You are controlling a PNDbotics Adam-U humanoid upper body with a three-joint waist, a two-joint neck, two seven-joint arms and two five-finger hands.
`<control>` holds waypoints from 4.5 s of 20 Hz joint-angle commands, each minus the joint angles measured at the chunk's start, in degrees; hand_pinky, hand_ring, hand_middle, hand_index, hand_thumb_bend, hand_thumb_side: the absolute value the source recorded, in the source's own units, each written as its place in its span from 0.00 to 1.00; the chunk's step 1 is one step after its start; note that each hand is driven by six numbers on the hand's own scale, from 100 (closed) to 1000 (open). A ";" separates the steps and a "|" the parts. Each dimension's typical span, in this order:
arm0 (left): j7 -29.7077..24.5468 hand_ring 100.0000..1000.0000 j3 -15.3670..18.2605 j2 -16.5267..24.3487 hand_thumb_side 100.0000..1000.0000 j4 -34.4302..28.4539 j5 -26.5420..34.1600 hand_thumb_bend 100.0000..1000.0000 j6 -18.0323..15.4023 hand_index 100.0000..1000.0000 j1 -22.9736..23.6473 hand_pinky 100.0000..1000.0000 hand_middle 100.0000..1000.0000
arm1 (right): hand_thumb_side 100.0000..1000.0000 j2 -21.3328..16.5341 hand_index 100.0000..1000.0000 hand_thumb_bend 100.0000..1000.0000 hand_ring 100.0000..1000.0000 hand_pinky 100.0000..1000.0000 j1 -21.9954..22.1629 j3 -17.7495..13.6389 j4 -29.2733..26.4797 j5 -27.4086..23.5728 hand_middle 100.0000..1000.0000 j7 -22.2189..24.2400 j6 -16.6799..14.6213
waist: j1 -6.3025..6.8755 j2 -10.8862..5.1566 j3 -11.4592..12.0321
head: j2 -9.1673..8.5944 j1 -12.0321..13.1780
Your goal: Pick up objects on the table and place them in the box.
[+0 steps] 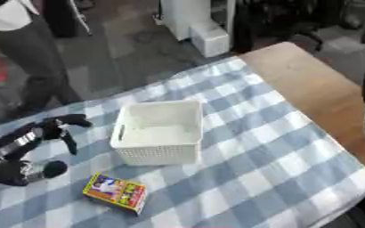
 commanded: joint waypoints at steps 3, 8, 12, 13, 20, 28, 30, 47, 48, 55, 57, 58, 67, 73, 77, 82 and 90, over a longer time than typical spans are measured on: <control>-12.43 0.52 -0.73 0.19 0.78 0.97 1.55 0.47 -7.95 1.00 -2.35 0.61 0.83 | 1.00 -2.15 0.55 0.00 0.28 0.36 -0.98 -0.18 -0.74 -0.33 0.34 0.31 0.32 | -0.23 -0.55 -0.25 | 0.22 0.61; -14.78 0.53 -0.88 0.23 0.78 0.49 0.73 0.44 -7.24 1.00 -3.18 0.64 0.82 | 1.00 -2.23 0.55 0.00 0.28 0.36 -1.08 -0.16 -0.74 -0.53 0.34 0.51 0.53 | -0.16 -0.63 -0.35 | 0.49 0.45; -12.46 0.56 -0.53 0.30 0.78 0.14 -5.83 0.46 -6.96 0.98 -4.38 0.66 0.82 | 1.00 -2.33 0.55 0.00 0.28 0.36 -1.02 -0.06 -0.74 -0.56 0.34 0.72 0.57 | -0.08 -0.78 -0.42 | 0.95 0.75; -12.03 0.56 -0.75 0.22 0.78 0.19 -7.09 0.46 -6.86 0.97 -4.67 0.66 0.82 | 1.00 -2.35 0.55 0.00 0.28 0.36 -1.02 -0.07 -0.74 -0.61 0.34 0.74 0.61 | -0.05 -0.81 -0.44 | 1.05 0.84; -12.65 0.59 -2.71 -0.13 0.80 0.71 -12.17 0.23 -6.52 0.97 -6.41 0.70 0.82 | 1.00 -2.55 0.55 0.00 0.28 0.36 -0.83 -0.18 -0.74 -0.63 0.34 0.70 0.75 | 0.13 -0.99 -0.39 | 1.46 1.05; -14.99 0.61 -4.41 -0.18 0.68 2.48 -13.44 0.52 -5.90 0.99 -7.55 0.72 0.83 | 1.00 -2.64 0.55 0.00 0.28 0.36 -1.02 -0.04 -0.74 -0.72 0.34 0.81 0.88 | 0.28 -0.95 -0.59 | 1.67 1.69; -15.29 0.62 -4.99 -0.36 0.65 2.89 -14.07 0.58 -5.91 0.99 -7.67 0.73 0.83 | 1.00 -2.69 0.55 0.00 0.28 0.36 -1.13 0.03 -0.74 -0.81 0.34 0.89 0.86 | 0.31 -0.94 -0.67 | 1.69 1.77; -15.38 0.65 -6.65 -0.89 0.65 4.77 -16.27 0.73 -7.07 1.00 -8.65 0.71 0.88 | 1.00 -3.05 0.55 0.00 0.29 0.36 -2.00 -0.31 -0.74 -2.08 0.34 0.69 1.48 | 0.65 -0.97 -1.37 | 1.70 2.21; -15.38 0.64 -7.09 -0.87 0.65 5.06 -15.96 0.72 -6.91 1.00 -8.79 0.69 0.88 | 1.00 -3.02 0.55 0.00 0.29 0.36 -2.02 -0.29 -0.74 -2.05 0.34 0.72 1.49 | 0.65 -0.94 -1.38 | 1.72 2.23; -15.38 0.62 -8.66 -0.99 0.75 7.36 -14.13 0.62 -4.31 1.00 -9.31 0.59 0.81 | 1.00 -2.76 0.55 0.00 0.28 0.36 -1.80 -0.16 -0.74 -1.56 0.34 0.96 1.47 | 0.62 -0.86 -1.20 | 1.63 2.48; -15.38 0.62 -9.00 -1.14 0.76 7.73 -13.78 0.62 -3.60 1.00 -9.34 0.59 0.81 | 1.00 -2.71 0.55 0.00 0.28 0.36 -1.80 -0.15 -0.74 -1.45 0.34 0.91 1.48 | 0.62 -0.85 -1.20 | 1.67 2.55; -15.38 0.62 -9.12 -1.20 0.77 7.82 -13.75 0.61 -3.35 1.00 -9.36 0.59 0.81 | 1.00 -2.69 0.55 0.00 0.28 0.36 -1.81 -0.15 -0.74 -1.43 0.34 0.87 1.48 | 0.62 -0.86 -1.20 | 1.66 2.57; -15.38 0.62 -9.51 -1.72 0.80 7.60 -14.06 0.58 -2.49 1.00 -9.71 0.60 0.81 | 1.00 -2.69 0.55 0.00 0.28 0.36 -1.87 -0.13 -0.74 -1.35 0.34 0.65 1.70 | 0.62 -0.97 -1.29 | 1.71 2.74; -15.38 0.62 -8.73 -1.75 0.81 4.76 -13.14 0.58 -2.50 1.00 -10.26 0.59 0.81 | 1.00 -2.72 0.55 0.00 0.28 0.36 -1.73 -0.17 -0.74 -1.35 0.34 0.66 1.68 | 0.55 -1.07 -1.29 | 2.24 3.45; -15.38 0.62 -8.83 -1.49 0.81 3.64 -12.52 0.58 -1.83 1.00 -10.37 0.60 0.80 | 1.00 -2.78 0.55 0.00 0.28 0.36 -1.69 -0.22 -0.74 -1.45 0.34 0.60 1.62 | 0.52 -1.16 -1.37 | 2.56 4.11; -15.38 0.60 -9.58 -1.38 0.81 3.86 -12.61 0.57 -1.18 1.00 -9.96 0.59 0.77 | 1.00 -2.83 0.55 0.00 0.28 0.36 -1.76 -0.31 -0.74 -1.66 0.34 0.46 1.70 | 0.49 -1.21 -1.43 | 2.62 4.47; -15.38 0.58 -9.80 -1.08 0.78 2.61 -12.06 0.57 -0.79 1.00 -7.00 0.57 0.78 | 1.00 -2.86 0.55 0.00 0.28 0.36 -1.89 -0.53 -0.74 -1.78 0.34 0.30 1.92 | 0.46 -1.14 -1.43 | 2.08 2.61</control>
